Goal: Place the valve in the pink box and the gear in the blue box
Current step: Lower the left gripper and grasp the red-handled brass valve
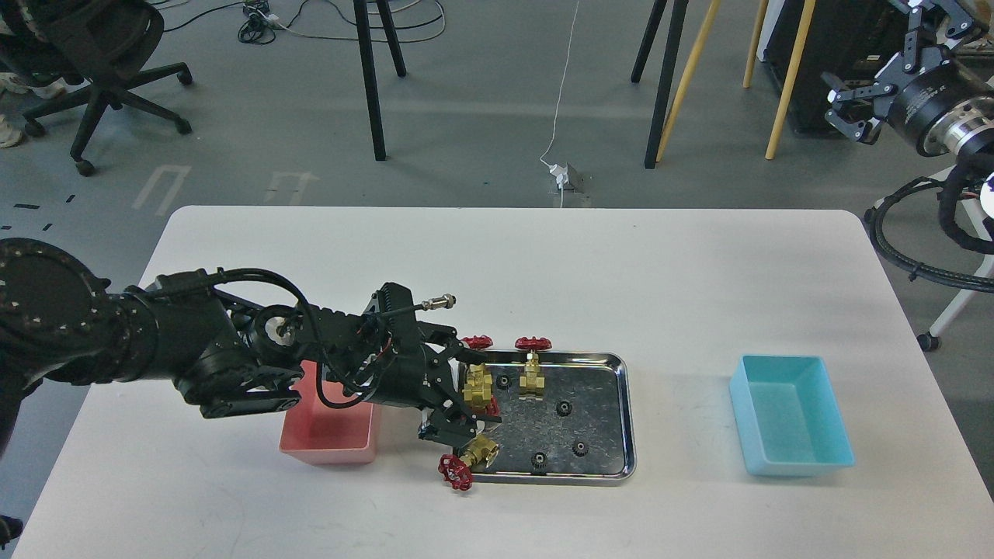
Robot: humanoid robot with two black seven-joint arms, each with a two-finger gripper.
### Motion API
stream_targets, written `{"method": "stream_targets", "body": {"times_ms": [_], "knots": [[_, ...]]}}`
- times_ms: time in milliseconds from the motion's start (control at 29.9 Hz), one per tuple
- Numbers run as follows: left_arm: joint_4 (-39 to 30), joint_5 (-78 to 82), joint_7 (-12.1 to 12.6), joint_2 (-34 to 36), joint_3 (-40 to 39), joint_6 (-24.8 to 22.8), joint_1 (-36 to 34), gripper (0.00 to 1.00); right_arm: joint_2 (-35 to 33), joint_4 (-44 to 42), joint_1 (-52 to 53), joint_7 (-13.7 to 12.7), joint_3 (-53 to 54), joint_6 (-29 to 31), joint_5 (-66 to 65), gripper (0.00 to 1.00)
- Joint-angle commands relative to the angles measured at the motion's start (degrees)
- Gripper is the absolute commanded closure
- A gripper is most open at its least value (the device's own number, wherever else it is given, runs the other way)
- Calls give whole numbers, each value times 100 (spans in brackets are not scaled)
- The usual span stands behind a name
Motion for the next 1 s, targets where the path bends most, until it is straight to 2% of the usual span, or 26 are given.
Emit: {"method": "stream_targets", "body": {"times_ms": [0, 501, 602, 802, 969], "knots": [[104, 17, -1, -40, 12, 13, 74, 4, -8, 0, -30, 0, 5, 0, 0, 0], [156, 35, -1, -40, 91, 4, 82, 28, -17, -9, -153, 9, 5, 0, 9, 0], [156, 52, -1, -31, 99, 13, 82, 36, -17, 0, -153, 9, 5, 0, 9, 0], [156, 61, -1, -31, 99, 30, 82, 43, -17, 0, -153, 9, 5, 0, 9, 0], [148, 78, -1, -31, 99, 48, 82, 56, -17, -9, -153, 9, 5, 0, 9, 0]]}}
